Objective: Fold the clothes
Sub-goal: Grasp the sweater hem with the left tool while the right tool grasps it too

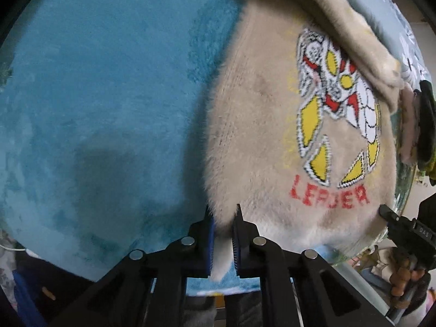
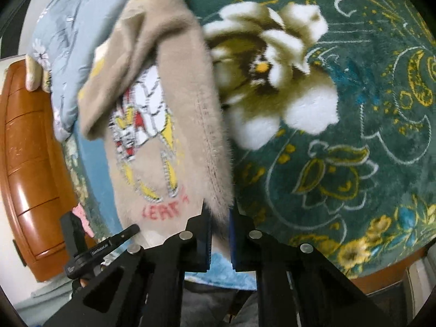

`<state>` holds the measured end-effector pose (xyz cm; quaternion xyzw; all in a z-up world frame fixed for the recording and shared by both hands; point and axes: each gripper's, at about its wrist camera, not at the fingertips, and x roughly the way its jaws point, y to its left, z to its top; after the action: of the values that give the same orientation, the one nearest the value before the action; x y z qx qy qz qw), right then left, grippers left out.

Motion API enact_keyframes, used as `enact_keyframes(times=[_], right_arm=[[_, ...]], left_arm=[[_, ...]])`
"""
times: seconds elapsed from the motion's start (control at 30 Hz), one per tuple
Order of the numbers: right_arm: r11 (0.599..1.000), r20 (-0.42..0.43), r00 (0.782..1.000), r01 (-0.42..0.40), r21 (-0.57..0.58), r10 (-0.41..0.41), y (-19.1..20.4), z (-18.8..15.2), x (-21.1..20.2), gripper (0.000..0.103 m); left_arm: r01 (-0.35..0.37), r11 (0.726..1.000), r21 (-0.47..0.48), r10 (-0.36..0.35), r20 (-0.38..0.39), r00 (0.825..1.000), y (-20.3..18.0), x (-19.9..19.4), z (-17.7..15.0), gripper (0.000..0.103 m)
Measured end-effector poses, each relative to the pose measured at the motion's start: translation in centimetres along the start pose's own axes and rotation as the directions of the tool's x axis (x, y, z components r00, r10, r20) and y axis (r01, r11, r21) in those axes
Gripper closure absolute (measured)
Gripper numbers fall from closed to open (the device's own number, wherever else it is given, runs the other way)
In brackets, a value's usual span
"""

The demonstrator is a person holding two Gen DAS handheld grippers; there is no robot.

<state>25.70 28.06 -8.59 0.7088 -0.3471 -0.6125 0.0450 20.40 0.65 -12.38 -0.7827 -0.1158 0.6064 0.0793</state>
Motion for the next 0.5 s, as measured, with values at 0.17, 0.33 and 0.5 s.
enact_keyframes(times=[0.17, 0.33, 0.5], right_arm=[[0.996, -0.01, 0.996, -0.084, -0.007, 0.084, 1.4, -1.3, -2.2, 0.094], [0.968, 0.055, 0.969, -0.244, 0.057, 0.241, 2.3, 0.5, -4.8, 0.094], [0.935, 0.128, 0.936, -0.34, 0.098, 0.327, 4.9, 6.2, -5.4, 0.094]], left_arm=[[0.088, 0.996, 0.001, -0.088, -0.006, 0.996, 0.9, -4.6, -0.6, 0.092], [0.232, 0.969, -0.087, -0.223, 0.098, 0.97, 1.8, -9.0, 2.9, 0.092], [0.339, 0.922, -0.184, -0.3, 0.211, 0.93, 1.4, -11.3, 9.4, 0.092]])
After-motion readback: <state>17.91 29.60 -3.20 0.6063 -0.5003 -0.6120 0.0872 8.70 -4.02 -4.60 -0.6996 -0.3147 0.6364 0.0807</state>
